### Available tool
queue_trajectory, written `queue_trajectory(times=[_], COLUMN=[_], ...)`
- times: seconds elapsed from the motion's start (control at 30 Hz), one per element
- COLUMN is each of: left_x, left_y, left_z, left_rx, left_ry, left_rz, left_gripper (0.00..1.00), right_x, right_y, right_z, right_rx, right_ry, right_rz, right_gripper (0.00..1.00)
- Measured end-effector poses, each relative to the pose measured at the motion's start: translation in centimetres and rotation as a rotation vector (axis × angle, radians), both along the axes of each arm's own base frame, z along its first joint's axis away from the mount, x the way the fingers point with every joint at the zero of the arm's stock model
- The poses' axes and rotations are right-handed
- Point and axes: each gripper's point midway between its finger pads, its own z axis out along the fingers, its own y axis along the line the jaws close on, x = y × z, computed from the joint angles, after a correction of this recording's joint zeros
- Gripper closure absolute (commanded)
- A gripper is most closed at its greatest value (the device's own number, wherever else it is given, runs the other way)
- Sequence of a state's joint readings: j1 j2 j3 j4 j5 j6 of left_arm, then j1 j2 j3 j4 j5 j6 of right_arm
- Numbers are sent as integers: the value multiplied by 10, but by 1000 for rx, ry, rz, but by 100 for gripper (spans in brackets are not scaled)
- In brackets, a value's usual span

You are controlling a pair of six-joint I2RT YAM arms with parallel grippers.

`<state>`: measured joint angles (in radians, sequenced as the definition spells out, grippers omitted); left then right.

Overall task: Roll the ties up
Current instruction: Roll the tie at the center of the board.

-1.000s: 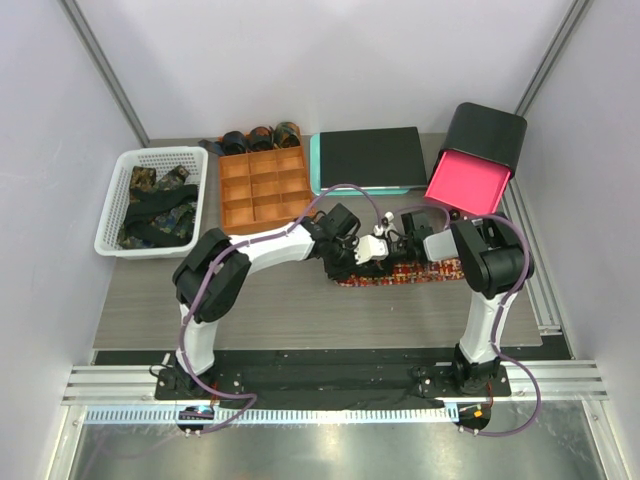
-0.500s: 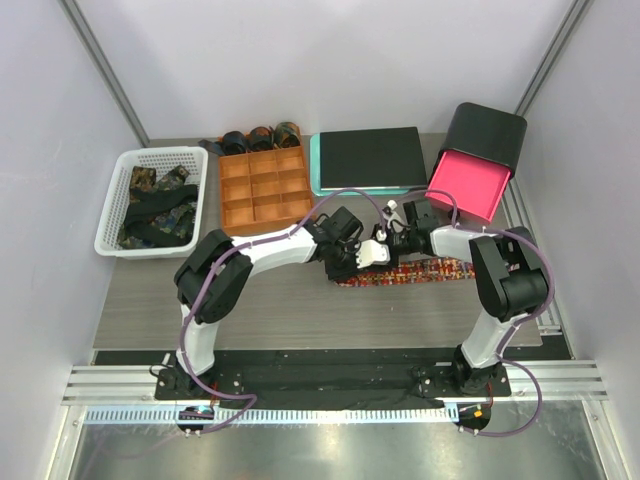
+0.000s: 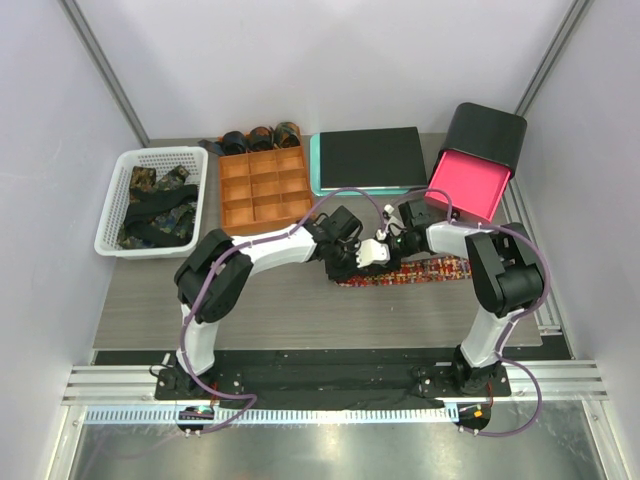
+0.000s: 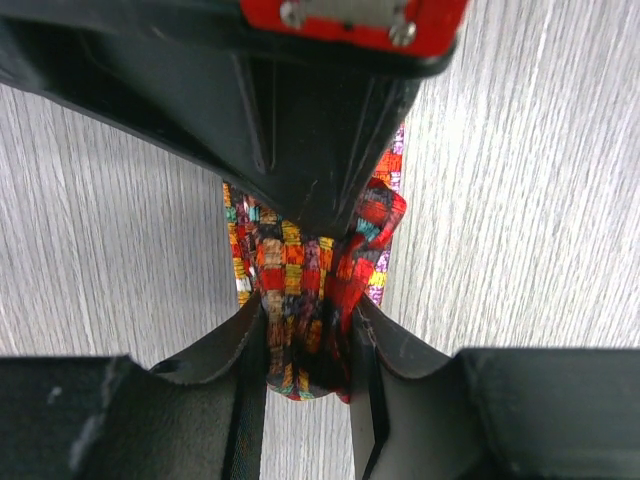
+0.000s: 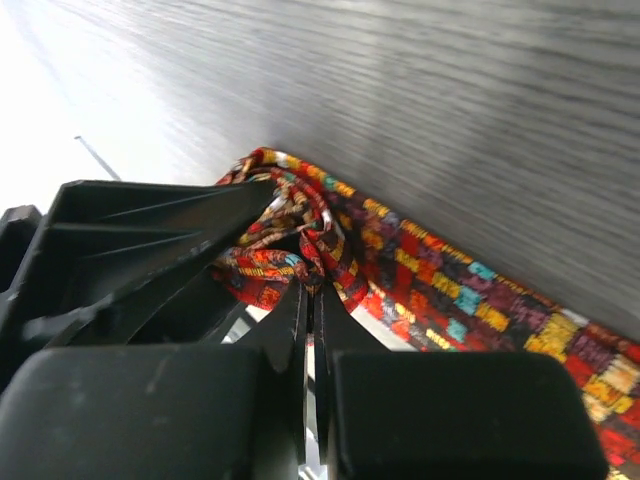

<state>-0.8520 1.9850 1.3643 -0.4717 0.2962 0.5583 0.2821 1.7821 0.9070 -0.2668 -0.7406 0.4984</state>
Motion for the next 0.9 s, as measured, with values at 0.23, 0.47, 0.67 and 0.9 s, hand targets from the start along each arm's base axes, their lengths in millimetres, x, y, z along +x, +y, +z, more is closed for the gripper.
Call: queue_trajectory(times=[0.23,0.47,0.67,0.9], left_x=[-2,-11,-7,3], left_y=[4,28,24,3], left_z=[-1,6,5,7], left_rx=[-59,-128,-188,-283], left_ry=[45,103,100,96], left_rz=[5,69,102,127], left_gripper=[32,24,24,41], right_x=[9,10,8,7], right_y=[-7,-8,-7,-5], right_z=[-14,-17,-18,-18], right_rx=[-83,-93,-83,-46], right_ry=[-8,37,62,79], right_rz=[-2,-2,3,6], right_gripper=[99,99,99,99])
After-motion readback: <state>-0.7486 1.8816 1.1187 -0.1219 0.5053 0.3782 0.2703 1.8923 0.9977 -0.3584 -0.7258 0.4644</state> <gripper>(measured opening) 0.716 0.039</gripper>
